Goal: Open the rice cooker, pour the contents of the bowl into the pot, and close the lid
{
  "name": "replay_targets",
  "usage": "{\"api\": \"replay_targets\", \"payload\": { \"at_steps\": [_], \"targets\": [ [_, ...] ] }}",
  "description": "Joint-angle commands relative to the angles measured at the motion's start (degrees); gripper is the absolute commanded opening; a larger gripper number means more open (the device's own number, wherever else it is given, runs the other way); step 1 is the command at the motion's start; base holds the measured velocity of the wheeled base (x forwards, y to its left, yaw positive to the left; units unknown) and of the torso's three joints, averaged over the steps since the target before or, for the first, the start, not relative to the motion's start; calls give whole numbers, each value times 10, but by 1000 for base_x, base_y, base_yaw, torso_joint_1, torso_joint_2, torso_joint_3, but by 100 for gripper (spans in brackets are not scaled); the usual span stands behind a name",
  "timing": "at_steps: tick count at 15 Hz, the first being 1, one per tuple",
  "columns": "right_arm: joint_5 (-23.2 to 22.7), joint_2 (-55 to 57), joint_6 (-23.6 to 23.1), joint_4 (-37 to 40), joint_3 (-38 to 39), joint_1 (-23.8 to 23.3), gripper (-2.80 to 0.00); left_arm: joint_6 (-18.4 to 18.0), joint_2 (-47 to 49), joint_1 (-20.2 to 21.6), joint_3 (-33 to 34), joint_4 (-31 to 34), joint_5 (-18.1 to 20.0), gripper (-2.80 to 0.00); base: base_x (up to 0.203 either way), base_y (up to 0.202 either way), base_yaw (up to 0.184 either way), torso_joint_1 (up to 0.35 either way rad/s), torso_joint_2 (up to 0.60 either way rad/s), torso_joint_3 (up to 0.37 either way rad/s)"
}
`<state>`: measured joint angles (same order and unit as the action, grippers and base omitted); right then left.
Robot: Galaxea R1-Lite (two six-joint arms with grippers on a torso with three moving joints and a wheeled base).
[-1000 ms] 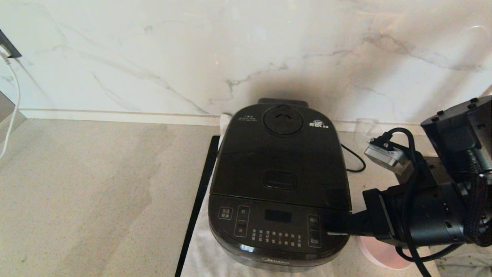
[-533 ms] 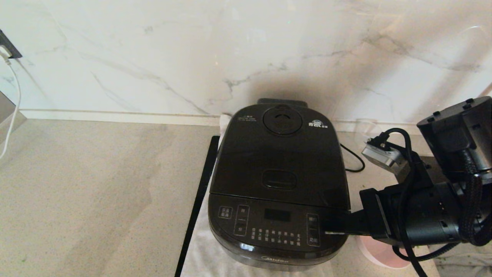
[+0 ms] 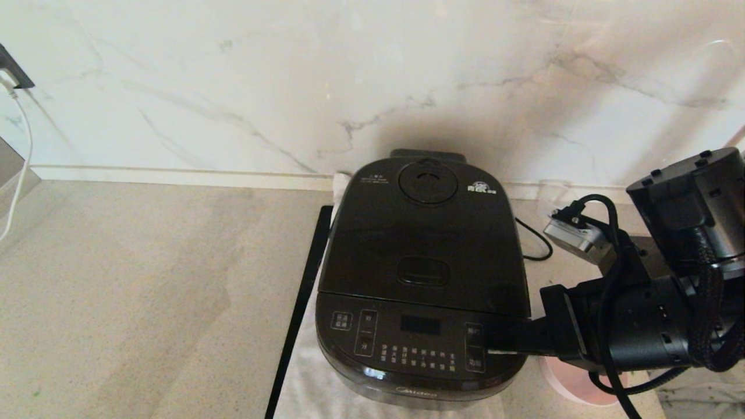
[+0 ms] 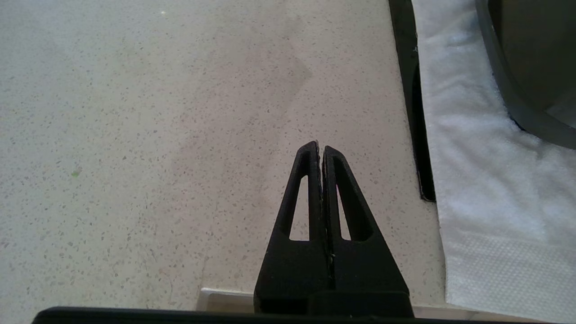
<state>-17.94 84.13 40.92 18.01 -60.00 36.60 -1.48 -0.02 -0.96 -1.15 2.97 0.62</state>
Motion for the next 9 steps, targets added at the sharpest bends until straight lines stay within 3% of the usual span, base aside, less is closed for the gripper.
{"api": "replay_targets", "payload": {
  "at_steps": [1, 9],
  "targets": [
    [-1, 4, 2, 2, 1, -4, -280, 0, -1, 0, 0, 0, 0, -280, 0, 0, 0, 0, 0, 0],
    [-15, -27, 4, 1, -5, -20, -280, 0, 0, 0, 0, 0, 1, -280, 0, 0, 0, 0, 0, 0]
  ]
}}
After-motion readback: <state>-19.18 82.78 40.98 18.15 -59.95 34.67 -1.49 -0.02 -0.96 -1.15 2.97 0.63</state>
